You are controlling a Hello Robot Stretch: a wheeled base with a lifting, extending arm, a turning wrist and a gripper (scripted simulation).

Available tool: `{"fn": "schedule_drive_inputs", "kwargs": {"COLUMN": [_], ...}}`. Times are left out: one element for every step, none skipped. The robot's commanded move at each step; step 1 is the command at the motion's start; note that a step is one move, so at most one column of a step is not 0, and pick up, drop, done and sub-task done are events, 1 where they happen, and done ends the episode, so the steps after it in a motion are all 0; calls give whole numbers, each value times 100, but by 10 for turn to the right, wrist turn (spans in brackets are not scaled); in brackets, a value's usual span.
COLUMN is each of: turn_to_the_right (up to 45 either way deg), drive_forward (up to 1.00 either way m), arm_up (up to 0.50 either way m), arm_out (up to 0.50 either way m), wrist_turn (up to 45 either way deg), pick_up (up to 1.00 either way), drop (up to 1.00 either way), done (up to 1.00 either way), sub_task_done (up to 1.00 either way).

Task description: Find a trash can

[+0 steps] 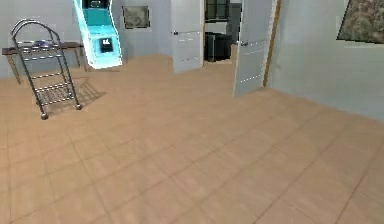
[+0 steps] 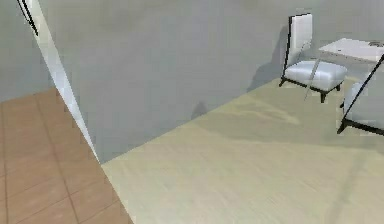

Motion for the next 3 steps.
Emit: {"fn": "schedule_drive_inputs", "kwargs": {"turn_to_the_right": [0,0,0], "drive_forward": [100,100,100], "arm_up": [0,0,0], "arm_out": [0,0,0], "wrist_turn": [0,0,0], "pick_up": [0,0,0], "drop": [0,0,0], "done": [0,0,0], "sub_task_done": [0,0,0]}}
